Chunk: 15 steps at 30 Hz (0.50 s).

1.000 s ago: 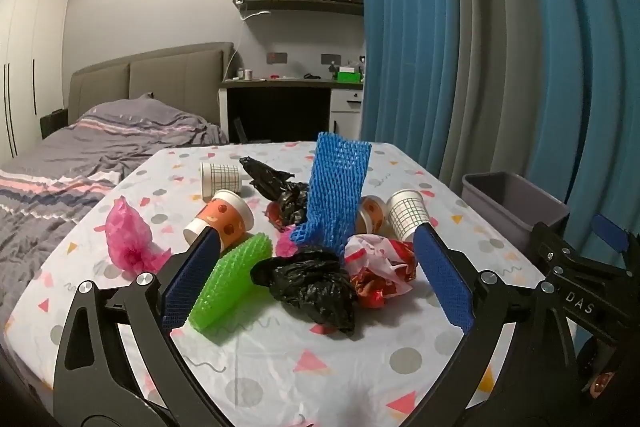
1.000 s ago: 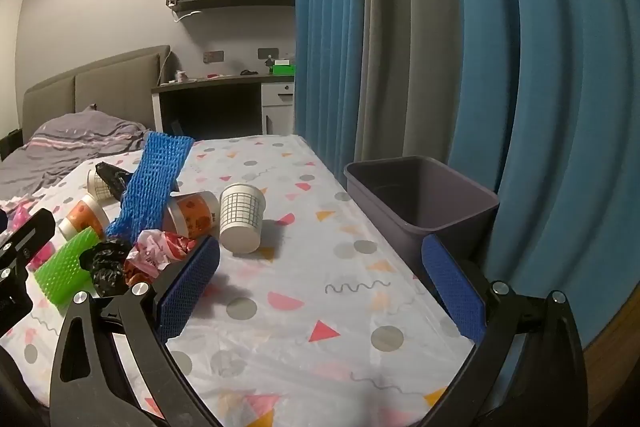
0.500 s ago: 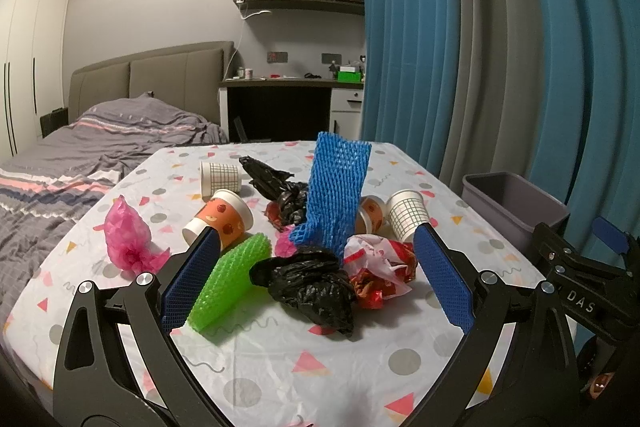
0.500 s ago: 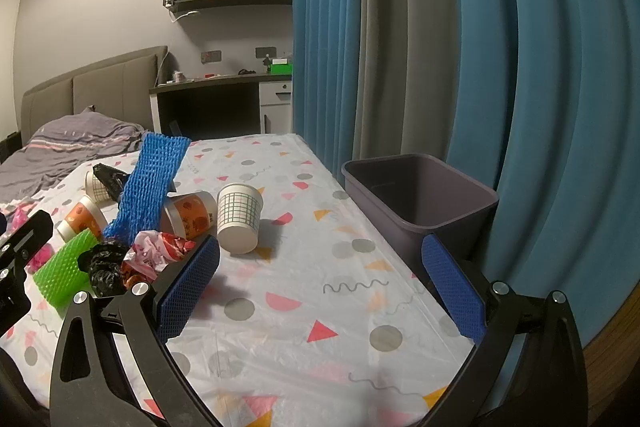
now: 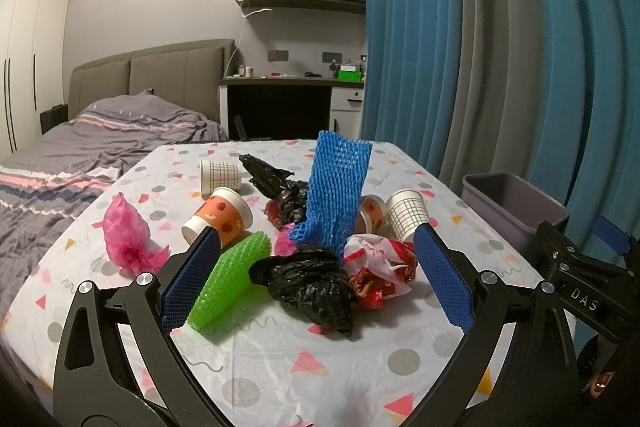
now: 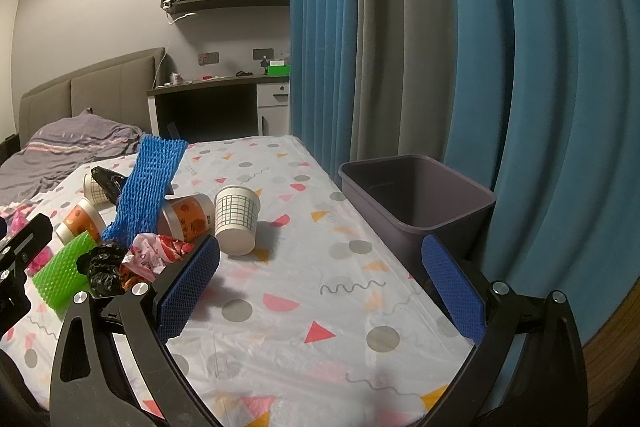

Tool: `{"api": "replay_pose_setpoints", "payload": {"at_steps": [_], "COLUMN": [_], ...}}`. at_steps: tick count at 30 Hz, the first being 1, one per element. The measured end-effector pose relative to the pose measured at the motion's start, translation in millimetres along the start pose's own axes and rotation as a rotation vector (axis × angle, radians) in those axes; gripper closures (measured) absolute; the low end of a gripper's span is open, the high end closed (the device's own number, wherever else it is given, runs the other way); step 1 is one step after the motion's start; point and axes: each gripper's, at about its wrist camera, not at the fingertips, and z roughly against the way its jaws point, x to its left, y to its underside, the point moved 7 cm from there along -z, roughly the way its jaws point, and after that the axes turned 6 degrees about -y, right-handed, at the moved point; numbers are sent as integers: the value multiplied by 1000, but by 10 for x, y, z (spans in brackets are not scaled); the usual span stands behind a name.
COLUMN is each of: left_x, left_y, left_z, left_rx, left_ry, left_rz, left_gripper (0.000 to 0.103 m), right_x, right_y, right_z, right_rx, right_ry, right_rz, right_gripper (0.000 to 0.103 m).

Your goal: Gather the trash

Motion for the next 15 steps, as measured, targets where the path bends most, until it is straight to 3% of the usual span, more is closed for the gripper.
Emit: {"api": "replay_pose_setpoints", "payload": {"at_steps": [15], "left_x": [5], "left_y": [7], "left_z": [-6], "left_rx": [1], "left_ry": [2], "left_rz": [3], "left_gripper": [7], "right_x": [-8], "right_y": [-2], "right_z": [10], "right_rx": [-1], "right_ry": [3], "right_rz": [-2], "right_gripper": [5]}}
